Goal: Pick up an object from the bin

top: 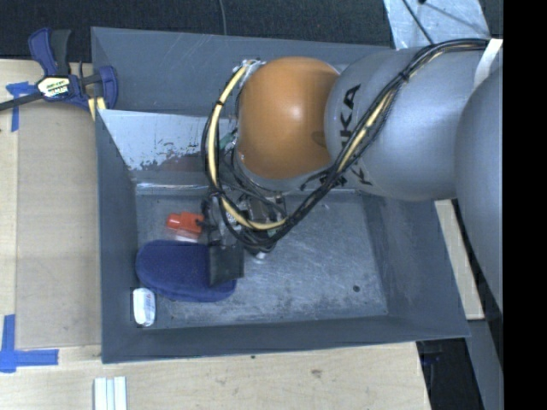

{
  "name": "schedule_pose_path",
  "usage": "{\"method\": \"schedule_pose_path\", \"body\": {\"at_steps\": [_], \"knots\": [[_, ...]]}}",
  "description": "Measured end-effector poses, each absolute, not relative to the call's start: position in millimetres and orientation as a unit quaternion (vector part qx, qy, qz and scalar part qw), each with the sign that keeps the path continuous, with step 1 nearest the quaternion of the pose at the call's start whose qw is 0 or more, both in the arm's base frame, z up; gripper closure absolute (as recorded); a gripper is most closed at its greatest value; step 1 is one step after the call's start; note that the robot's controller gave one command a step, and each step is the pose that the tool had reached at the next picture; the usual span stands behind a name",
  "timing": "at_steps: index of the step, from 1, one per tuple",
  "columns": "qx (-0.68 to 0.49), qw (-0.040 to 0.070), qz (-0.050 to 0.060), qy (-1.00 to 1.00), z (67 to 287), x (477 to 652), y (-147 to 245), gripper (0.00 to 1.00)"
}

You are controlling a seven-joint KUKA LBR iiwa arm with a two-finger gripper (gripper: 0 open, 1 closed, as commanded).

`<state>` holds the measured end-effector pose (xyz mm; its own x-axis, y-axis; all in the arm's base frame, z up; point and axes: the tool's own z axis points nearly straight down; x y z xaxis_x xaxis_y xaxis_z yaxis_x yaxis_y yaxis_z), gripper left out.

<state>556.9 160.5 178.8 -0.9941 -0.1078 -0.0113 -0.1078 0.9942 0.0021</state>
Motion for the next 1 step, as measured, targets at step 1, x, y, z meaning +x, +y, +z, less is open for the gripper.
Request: {"method": "schedule_pose_path", "body": {"at_steps": [1], "knots": [[-0.521,0.003,0.000,0.854,242.6,494.0,176.0,1.00]]}}
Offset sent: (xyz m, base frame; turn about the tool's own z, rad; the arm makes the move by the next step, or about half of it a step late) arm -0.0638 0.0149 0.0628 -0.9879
